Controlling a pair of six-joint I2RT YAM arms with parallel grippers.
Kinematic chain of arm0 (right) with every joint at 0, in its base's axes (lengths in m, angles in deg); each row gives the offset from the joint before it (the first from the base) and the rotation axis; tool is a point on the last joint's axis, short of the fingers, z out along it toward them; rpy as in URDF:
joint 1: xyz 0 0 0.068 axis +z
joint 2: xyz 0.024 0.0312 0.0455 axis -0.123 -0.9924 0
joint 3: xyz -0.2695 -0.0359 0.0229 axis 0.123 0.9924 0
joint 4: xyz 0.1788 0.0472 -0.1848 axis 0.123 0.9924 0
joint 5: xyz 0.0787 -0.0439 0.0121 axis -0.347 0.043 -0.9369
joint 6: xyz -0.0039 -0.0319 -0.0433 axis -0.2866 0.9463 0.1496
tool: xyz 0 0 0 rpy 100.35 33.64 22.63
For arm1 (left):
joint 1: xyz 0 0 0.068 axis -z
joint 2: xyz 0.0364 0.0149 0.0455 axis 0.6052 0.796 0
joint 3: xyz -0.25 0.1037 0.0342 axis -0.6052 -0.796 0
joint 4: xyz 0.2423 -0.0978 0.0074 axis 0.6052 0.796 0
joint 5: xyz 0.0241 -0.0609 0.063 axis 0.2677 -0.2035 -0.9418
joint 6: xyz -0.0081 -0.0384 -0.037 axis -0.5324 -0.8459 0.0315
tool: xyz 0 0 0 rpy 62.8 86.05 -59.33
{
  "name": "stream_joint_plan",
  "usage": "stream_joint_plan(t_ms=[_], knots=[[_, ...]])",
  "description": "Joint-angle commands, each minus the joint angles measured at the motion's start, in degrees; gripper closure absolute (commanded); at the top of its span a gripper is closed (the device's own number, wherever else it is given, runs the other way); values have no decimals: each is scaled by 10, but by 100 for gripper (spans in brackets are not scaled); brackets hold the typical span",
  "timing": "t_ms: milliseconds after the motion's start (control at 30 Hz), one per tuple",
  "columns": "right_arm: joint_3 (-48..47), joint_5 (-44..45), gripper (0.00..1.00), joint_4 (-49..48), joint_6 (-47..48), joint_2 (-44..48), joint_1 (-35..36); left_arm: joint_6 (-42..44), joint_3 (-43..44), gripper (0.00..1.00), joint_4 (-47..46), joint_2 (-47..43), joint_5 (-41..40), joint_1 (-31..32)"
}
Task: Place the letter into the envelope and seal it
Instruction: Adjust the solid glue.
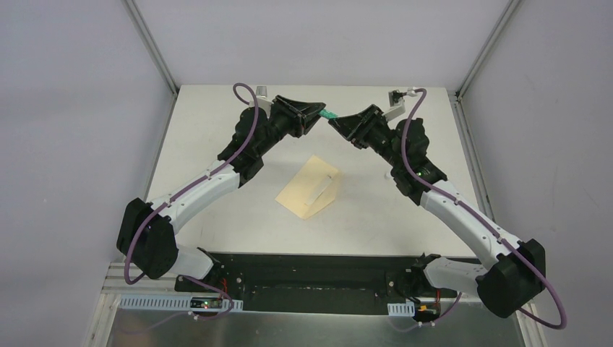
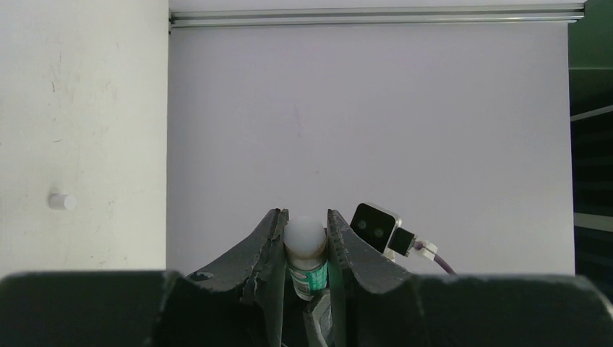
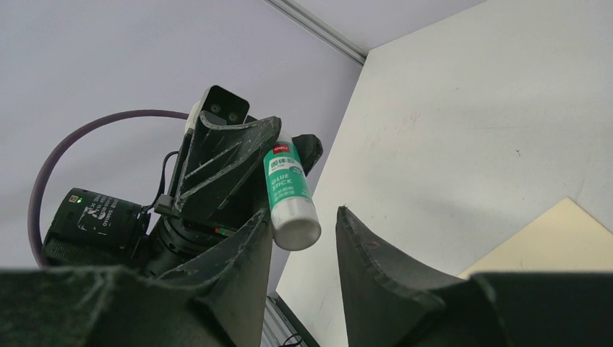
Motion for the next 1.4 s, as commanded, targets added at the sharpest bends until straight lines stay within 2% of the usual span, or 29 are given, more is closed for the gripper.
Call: stream_joint_plan(t_ms=[0, 633, 1000, 1033, 1200, 1367], knots=[[-31, -5, 60, -14, 2, 4, -2, 13, 18, 100, -11, -10, 13, -6], [-36, -6, 62, -16, 2, 12, -3, 14, 20, 100, -5, -6, 20, -6], [-34, -14, 88, -18, -2, 10, -3, 8, 21, 100, -17, 2, 27, -6], [-34, -15, 90, -20, -4, 9, -3, 7, 22, 99, -21, 4, 29, -6], [-34, -16, 94, -39, -11, 0, -2, -1, 24, 80, -36, 13, 39, -5], [-33, -6, 96, -55, -16, -7, 0, -8, 22, 69, -42, 15, 40, -5]])
